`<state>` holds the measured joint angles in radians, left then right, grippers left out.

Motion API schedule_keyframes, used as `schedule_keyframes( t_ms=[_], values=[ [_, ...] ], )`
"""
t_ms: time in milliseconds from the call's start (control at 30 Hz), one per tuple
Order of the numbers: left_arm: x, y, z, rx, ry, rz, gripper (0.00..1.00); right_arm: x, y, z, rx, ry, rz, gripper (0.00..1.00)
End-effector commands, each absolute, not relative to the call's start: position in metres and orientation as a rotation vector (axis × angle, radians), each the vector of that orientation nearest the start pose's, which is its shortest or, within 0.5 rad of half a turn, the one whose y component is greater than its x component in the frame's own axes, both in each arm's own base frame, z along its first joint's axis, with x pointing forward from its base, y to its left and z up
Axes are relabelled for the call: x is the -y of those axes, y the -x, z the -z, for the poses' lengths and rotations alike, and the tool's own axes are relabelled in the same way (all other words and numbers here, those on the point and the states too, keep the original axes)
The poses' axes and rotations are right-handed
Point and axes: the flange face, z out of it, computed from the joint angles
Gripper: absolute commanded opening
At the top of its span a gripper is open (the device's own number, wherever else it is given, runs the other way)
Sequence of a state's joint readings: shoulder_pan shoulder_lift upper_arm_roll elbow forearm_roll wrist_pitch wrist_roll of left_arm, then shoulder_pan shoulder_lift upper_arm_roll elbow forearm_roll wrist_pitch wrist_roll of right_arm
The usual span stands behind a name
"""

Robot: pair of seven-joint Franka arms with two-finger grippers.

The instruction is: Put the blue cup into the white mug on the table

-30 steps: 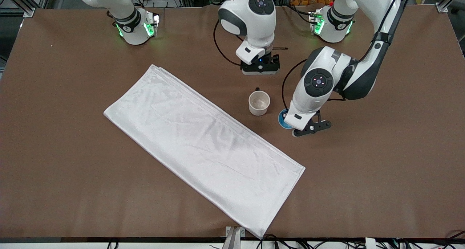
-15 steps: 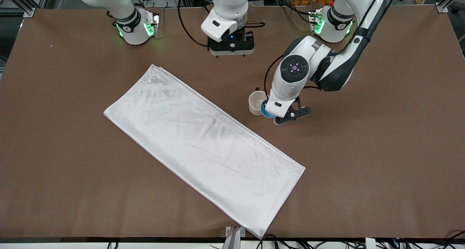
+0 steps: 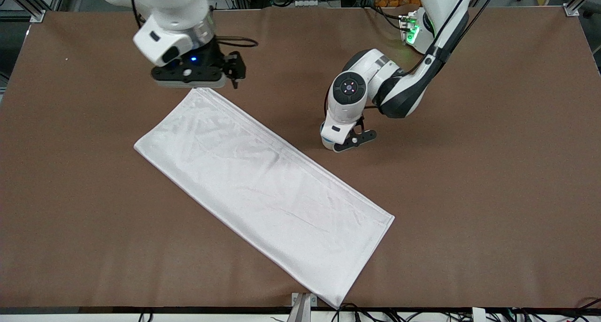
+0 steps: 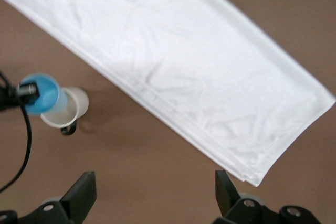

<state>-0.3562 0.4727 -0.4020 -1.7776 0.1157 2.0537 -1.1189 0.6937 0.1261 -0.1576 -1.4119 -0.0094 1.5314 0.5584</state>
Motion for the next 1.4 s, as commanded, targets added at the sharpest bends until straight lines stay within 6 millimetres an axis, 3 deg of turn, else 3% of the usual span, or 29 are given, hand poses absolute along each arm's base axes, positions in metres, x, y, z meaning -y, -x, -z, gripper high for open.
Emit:
schedule_keyframes(
  t_ms=[0, 367, 400, 500, 600, 800, 1000, 1167, 1267, 1367],
  values=[
    [0.416, -0.477, -0.294, 0.538, 3.041, -0.234, 0.0, -0.246, -0.525, -0.626, 0.041, 3.182, 0.015, 1.0],
    [0.41, -0.491, -0.295, 0.553, 3.071, -0.197, 0.0, -0.138, -0.566, -0.631, -0.016, 3.169, 0.04, 1.0],
    [0.408, -0.493, -0.295, 0.556, 3.072, -0.195, 0.06, -0.128, -0.569, -0.631, -0.033, 3.166, 0.053, 1.0],
    [0.398, -0.502, -0.293, 0.573, 3.069, -0.196, 0.68, -0.099, -0.578, -0.631, -0.05, 3.161, 0.072, 1.0],
    [0.397, -0.503, -0.293, 0.554, 3.074, -0.196, 1.0, -0.076, -0.583, -0.631, -0.013, 3.161, 0.079, 1.0],
    [0.397, -0.505, -0.296, 0.56, 3.079, -0.195, 1.0, -0.038, -0.589, -0.632, -0.076, 3.132, 0.111, 1.0],
    [0.397, -0.506, -0.303, 0.564, 3.086, -0.184, 1.0, -0.03, -0.591, -0.631, -0.091, 3.132, 0.125, 1.0],
    [0.392, -0.511, -0.322, 0.564, 3.093, -0.137, 1.0, -0.023, -0.591, -0.627, -0.11, 3.131, 0.113, 1.0],
    [0.37, -0.527, -0.33, 0.541, 3.104, -0.113, 1.0, -0.022, -0.591, -0.627, -0.11, 3.131, 0.113, 1.0],
    [0.343, -0.541, -0.341, 0.398, 3.123, -0.107, 1.0, -0.018, -0.592, -0.627, -0.12, 3.131, 0.118, 1.0]
  ],
)
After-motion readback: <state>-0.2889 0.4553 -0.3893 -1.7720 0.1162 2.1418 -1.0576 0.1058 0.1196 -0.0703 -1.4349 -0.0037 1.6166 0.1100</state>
